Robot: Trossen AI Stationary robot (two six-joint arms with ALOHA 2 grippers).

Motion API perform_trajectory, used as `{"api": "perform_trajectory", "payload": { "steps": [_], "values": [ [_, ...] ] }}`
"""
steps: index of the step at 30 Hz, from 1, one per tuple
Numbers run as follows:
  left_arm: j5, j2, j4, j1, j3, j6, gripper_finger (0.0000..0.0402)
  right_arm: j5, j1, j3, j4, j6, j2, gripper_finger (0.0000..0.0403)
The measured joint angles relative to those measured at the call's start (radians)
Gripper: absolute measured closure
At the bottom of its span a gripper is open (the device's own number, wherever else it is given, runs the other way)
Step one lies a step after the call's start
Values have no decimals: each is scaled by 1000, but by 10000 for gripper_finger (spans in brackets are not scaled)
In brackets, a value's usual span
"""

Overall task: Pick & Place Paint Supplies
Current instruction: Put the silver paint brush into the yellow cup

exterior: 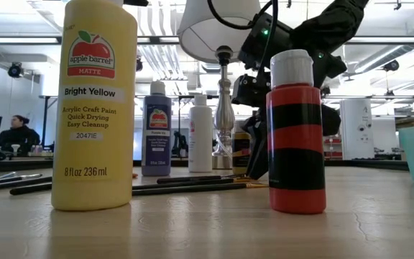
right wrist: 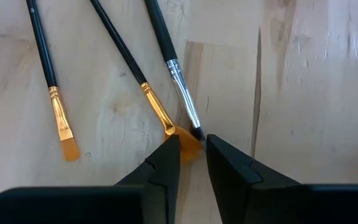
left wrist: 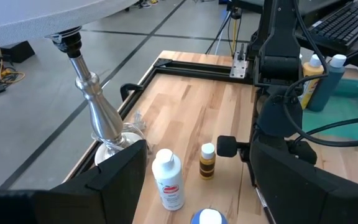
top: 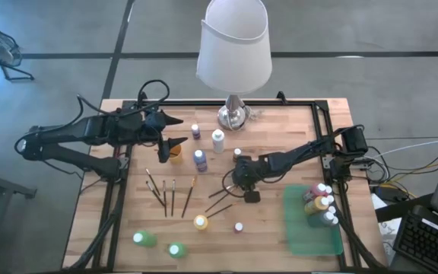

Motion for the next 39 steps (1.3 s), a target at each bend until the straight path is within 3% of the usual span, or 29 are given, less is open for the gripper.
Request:
{"api": "perform_trajectory", "payload": {
  "steps": [9, 15, 19, 30, 39],
  "values": [
    [0, 0, 0, 0, 0, 0, 113, 26, 0, 0, -7, -7, -1, 243],
    [0, 0, 0, 0, 0, 0, 113, 19, -1, 3, -11, -7, -2, 215],
    [0, 0, 0, 0, 0, 0, 113, -35, 0, 18, -26, -7, -2, 206],
    [0, 0, 0, 0, 0, 0, 113, -38, 0, 37, -85, -6, -2, 194],
    [0, 0, 0, 0, 0, 0, 113, -37, -4, 75, -84, -28, -2, 211]
  ]
}}
